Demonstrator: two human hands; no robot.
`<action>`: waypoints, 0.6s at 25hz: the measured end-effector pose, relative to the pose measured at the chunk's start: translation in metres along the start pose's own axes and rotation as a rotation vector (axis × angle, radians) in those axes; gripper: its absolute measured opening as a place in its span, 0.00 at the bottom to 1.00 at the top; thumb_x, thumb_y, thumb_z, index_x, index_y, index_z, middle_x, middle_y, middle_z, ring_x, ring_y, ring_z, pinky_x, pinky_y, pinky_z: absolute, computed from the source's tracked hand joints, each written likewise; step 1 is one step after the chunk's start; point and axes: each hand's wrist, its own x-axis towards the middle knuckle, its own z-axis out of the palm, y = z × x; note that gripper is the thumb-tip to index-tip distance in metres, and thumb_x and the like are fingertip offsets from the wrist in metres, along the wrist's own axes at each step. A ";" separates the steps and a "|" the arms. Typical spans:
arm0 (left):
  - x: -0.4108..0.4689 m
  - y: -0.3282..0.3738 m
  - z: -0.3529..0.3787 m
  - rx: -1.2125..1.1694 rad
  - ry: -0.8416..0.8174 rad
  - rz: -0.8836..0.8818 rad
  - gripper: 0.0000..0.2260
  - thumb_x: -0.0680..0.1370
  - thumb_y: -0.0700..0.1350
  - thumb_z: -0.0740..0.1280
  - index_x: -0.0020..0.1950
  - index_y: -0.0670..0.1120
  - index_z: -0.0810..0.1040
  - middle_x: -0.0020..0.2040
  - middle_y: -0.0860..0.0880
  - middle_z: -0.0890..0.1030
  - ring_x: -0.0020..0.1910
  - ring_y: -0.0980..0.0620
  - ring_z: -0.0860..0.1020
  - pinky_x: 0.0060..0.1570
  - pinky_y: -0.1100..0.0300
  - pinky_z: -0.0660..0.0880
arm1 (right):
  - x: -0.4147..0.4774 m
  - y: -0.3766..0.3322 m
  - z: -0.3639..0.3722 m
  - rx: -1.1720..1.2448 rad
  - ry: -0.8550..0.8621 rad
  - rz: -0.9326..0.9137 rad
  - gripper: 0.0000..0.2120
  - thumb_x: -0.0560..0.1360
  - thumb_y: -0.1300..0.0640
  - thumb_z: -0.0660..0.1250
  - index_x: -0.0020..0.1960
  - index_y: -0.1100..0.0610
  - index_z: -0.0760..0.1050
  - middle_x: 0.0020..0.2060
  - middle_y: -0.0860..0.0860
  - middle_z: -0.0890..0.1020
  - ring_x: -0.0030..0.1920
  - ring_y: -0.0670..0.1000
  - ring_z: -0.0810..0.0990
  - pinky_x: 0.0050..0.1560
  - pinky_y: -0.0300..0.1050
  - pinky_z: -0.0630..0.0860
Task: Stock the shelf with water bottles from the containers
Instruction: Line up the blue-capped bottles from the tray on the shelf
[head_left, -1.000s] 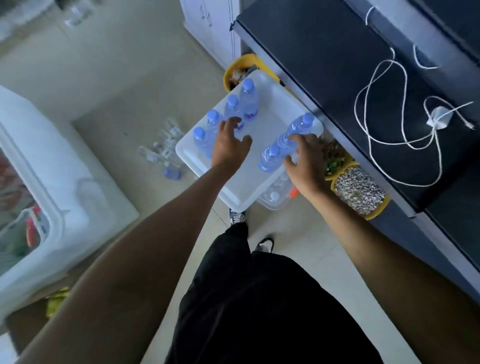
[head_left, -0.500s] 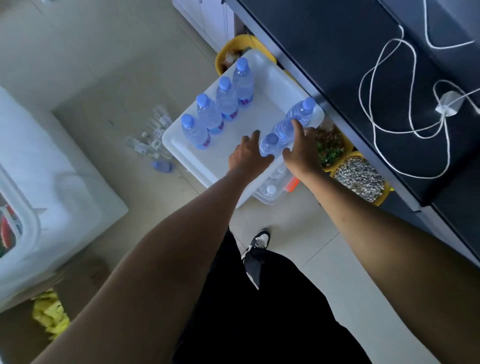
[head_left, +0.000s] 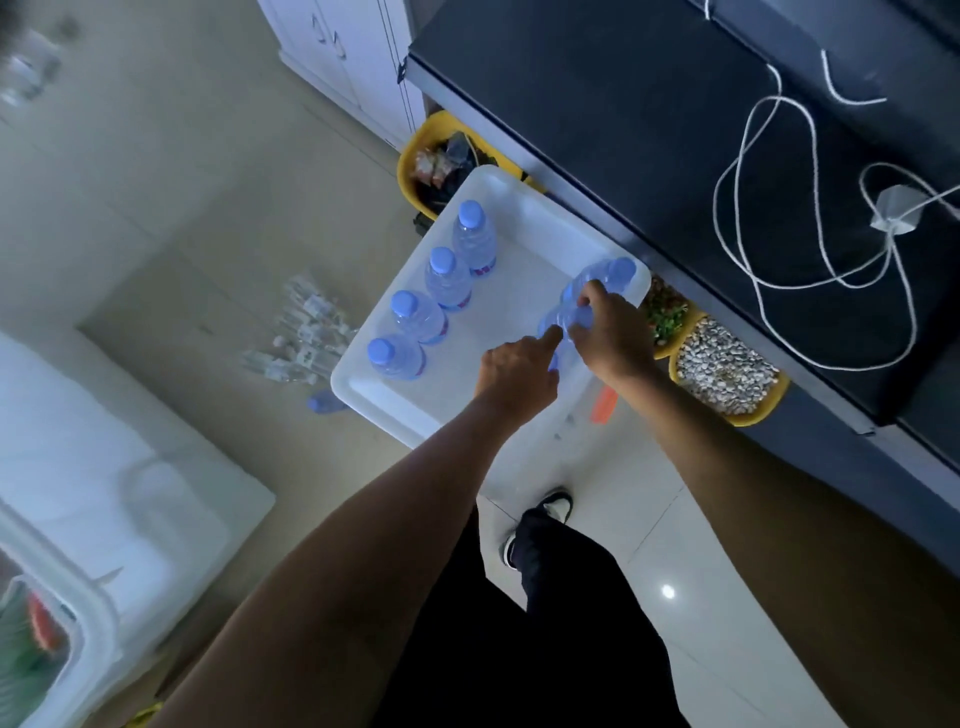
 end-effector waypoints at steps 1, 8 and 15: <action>-0.006 -0.005 -0.003 -0.041 0.015 -0.004 0.19 0.77 0.45 0.65 0.68 0.46 0.73 0.50 0.43 0.82 0.48 0.34 0.81 0.44 0.52 0.73 | -0.005 -0.004 -0.003 0.027 0.011 0.001 0.11 0.78 0.55 0.68 0.58 0.56 0.72 0.50 0.59 0.83 0.53 0.63 0.82 0.49 0.57 0.79; -0.034 -0.031 -0.059 -0.228 0.130 -0.054 0.08 0.75 0.46 0.67 0.48 0.46 0.69 0.36 0.51 0.74 0.40 0.38 0.77 0.36 0.54 0.72 | -0.049 -0.032 -0.030 0.259 0.189 -0.045 0.11 0.73 0.57 0.71 0.54 0.57 0.76 0.46 0.55 0.85 0.47 0.59 0.83 0.46 0.52 0.79; -0.020 -0.022 -0.159 -0.149 0.281 0.026 0.09 0.74 0.47 0.68 0.47 0.46 0.70 0.36 0.49 0.75 0.35 0.42 0.72 0.35 0.56 0.67 | -0.067 -0.084 -0.108 0.352 0.326 -0.194 0.07 0.70 0.54 0.67 0.47 0.53 0.76 0.39 0.49 0.81 0.40 0.54 0.79 0.42 0.54 0.79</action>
